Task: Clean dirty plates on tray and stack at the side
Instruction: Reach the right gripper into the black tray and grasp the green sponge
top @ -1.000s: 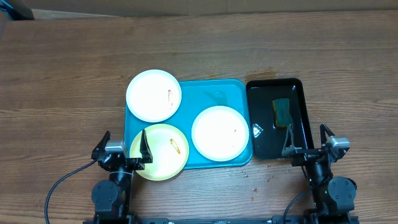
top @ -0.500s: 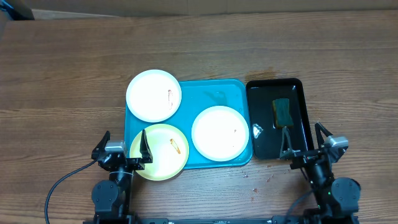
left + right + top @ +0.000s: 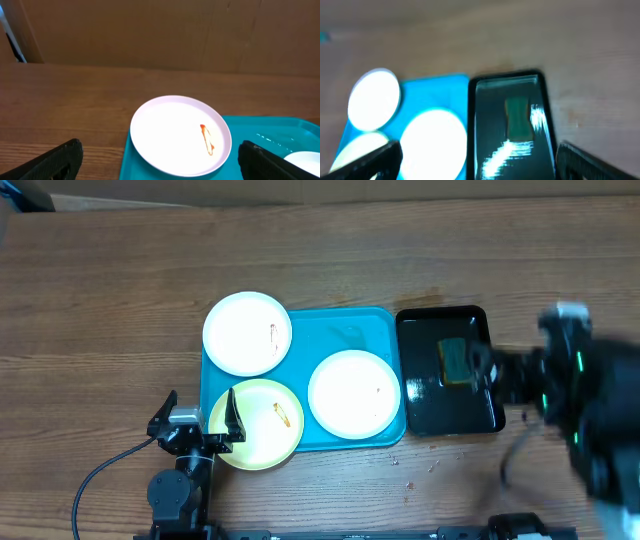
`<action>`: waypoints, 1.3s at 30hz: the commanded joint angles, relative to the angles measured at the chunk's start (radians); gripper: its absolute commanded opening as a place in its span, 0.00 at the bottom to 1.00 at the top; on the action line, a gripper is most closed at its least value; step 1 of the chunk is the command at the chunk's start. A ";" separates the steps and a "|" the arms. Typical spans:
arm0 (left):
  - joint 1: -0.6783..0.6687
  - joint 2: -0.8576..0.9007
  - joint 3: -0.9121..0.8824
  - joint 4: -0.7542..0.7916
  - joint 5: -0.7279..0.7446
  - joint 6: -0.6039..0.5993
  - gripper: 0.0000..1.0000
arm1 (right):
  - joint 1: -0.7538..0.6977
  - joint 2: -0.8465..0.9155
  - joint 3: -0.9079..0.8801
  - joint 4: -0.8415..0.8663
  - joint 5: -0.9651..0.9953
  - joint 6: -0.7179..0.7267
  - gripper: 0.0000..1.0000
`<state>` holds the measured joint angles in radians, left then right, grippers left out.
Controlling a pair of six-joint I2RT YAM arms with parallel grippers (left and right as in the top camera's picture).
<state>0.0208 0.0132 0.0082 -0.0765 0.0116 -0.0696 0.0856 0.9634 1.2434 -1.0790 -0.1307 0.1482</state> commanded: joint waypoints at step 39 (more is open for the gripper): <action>-0.003 -0.008 -0.003 -0.002 0.004 0.022 1.00 | -0.001 0.748 -0.272 0.420 0.066 -0.018 0.04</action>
<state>0.0208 0.0132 0.0082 -0.0769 0.0109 -0.0700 0.0856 1.7092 0.9791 -0.6662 -0.0643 0.1322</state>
